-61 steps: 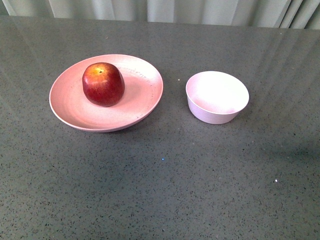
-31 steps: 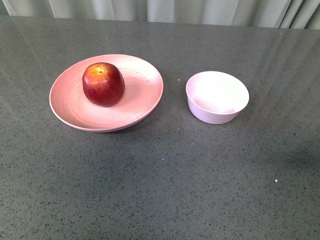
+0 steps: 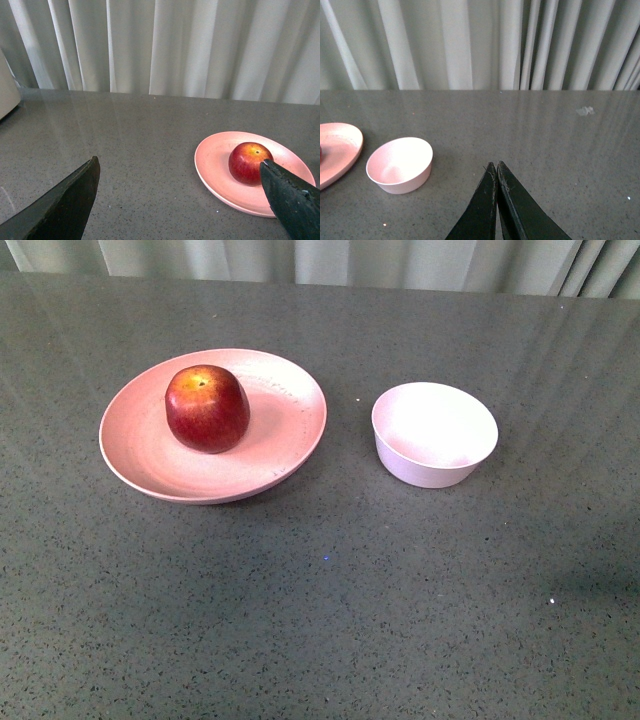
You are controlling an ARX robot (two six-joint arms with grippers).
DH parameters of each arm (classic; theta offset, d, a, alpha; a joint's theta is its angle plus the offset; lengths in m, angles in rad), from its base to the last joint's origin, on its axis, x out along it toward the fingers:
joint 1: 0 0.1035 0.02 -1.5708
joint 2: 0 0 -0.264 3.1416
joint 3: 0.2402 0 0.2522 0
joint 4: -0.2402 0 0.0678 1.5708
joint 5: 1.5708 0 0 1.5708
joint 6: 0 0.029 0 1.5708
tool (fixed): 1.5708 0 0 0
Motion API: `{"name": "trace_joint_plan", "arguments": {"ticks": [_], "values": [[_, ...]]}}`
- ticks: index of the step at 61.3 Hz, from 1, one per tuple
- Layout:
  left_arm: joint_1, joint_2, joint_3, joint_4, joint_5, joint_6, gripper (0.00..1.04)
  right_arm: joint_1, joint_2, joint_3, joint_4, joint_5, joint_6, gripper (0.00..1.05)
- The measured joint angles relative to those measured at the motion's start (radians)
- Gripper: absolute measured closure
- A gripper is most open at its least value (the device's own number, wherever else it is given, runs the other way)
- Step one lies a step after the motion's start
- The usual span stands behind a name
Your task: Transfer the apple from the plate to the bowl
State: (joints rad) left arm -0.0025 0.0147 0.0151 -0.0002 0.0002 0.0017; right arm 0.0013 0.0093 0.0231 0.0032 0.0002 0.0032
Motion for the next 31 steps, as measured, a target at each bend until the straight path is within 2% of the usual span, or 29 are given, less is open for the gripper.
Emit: {"name": "trace_joint_plan", "arguments": {"ticks": [9, 17, 19, 20, 21, 23, 24, 26, 28, 31], "values": [[0.0, 0.0, 0.0, 0.0, 0.0, 0.0, 0.09, 0.0, -0.003, 0.0, -0.002, 0.0, 0.0, 1.03], [0.0, 0.0, 0.0, 0.0, 0.0, 0.0, 0.09, 0.0, -0.003, 0.0, -0.002, 0.0, -0.001, 0.81], [0.023, 0.032, 0.016, -0.049, 0.084, 0.035, 0.09, 0.0, -0.003, 0.0, -0.002, 0.0, -0.001, 0.75], [0.055, 0.068, 0.051, -0.135, 0.201, 0.07, 0.09, 0.0, -0.003, 0.0, -0.002, 0.001, -0.001, 0.74], [0.073, 0.097, 0.07, -0.181, 0.257, 0.091, 0.09, 0.0, -0.003, 0.0, -0.002, 0.002, -0.001, 0.7], [0.13, 0.248, 0.155, -0.345, 0.474, 0.164, 0.09, 0.0, -0.003, 0.0, -0.002, 0.001, -0.001, 0.65], [0.139, 0.288, 0.174, -0.376, 0.52, 0.189, 0.09, 0.0, -0.003, 0.0, -0.002, -0.003, -0.001, 0.61], [0.137, 0.429, 0.222, -0.439, 0.687, 0.218, 0.09, 0.0, -0.004, 0.0, -0.002, -0.003, -0.001, 0.56], [0.118, 0.522, 0.243, -0.42, 0.793, 0.222, 0.09, 0.0, -0.005, 0.0, -0.002, -0.001, 0.0, 0.51], [0.086, 0.6, 0.256, -0.362, 0.855, 0.217, 0.09, 0.0, -0.004, 0.0, -0.002, -0.001, -0.001, 0.42]]}}
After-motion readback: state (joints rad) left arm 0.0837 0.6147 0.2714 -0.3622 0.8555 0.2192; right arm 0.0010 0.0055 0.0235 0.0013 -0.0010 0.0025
